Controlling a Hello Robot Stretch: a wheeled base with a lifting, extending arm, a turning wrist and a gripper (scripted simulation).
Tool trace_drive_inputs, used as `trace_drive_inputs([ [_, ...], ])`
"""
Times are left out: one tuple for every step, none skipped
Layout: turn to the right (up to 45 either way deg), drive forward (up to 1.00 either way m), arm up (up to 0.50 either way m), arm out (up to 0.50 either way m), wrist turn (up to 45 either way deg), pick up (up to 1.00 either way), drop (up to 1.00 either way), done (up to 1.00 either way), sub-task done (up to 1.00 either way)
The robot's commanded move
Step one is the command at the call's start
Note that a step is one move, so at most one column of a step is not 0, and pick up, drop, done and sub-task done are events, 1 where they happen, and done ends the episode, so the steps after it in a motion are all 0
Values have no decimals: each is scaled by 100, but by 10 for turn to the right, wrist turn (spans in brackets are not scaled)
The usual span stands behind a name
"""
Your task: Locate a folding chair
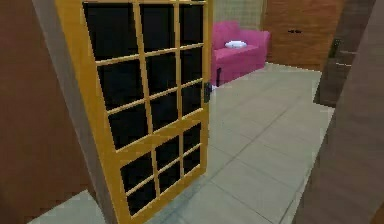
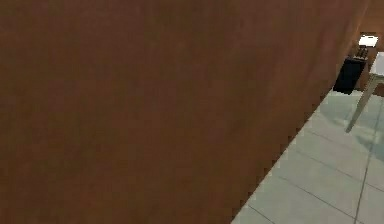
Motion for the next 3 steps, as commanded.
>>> trace_drive_inputs([
  [-450, 0, 0, 0, 0, 0, 0, 0, 0],
  [-30, 0, 0, 0, 0, 0, 0, 0, 0],
  [-450, 0, 0, 0, 0, 0, 0, 0, 0],
])
